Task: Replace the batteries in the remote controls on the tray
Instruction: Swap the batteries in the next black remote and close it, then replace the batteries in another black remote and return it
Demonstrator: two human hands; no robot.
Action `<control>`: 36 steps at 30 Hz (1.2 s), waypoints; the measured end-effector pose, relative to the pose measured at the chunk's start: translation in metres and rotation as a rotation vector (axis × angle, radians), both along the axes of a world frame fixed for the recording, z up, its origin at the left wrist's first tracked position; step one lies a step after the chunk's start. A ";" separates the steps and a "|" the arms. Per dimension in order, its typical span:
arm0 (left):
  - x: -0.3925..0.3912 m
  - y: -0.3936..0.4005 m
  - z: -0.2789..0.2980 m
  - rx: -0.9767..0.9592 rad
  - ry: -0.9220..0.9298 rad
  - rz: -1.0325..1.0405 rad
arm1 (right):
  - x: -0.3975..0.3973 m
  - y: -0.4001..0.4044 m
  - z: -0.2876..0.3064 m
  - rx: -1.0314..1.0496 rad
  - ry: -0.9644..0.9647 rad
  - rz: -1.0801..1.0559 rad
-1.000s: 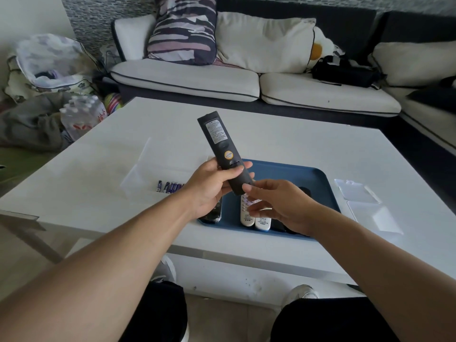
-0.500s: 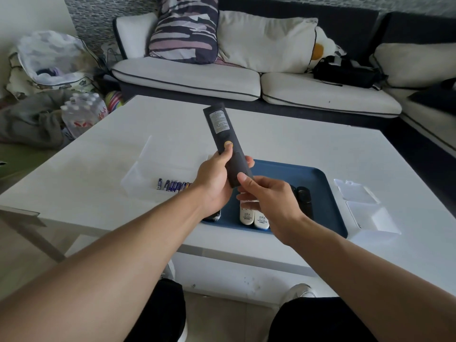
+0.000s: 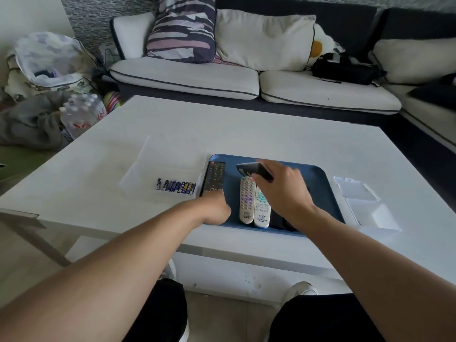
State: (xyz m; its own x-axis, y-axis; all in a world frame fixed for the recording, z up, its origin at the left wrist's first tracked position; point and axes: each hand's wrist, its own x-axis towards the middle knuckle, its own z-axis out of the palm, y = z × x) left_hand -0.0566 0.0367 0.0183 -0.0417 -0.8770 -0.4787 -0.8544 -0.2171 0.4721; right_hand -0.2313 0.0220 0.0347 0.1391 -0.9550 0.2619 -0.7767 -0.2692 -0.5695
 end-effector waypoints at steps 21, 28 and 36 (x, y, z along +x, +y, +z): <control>0.008 -0.004 -0.012 0.077 -0.293 -0.262 | 0.039 0.003 -0.055 -0.110 0.574 0.291; 0.009 -0.001 -0.010 0.095 -0.315 -0.293 | 0.032 -0.004 -0.056 0.080 0.485 0.286; 0.001 -0.003 -0.011 0.080 -0.275 -0.257 | 0.011 -0.058 -0.038 0.197 0.231 0.075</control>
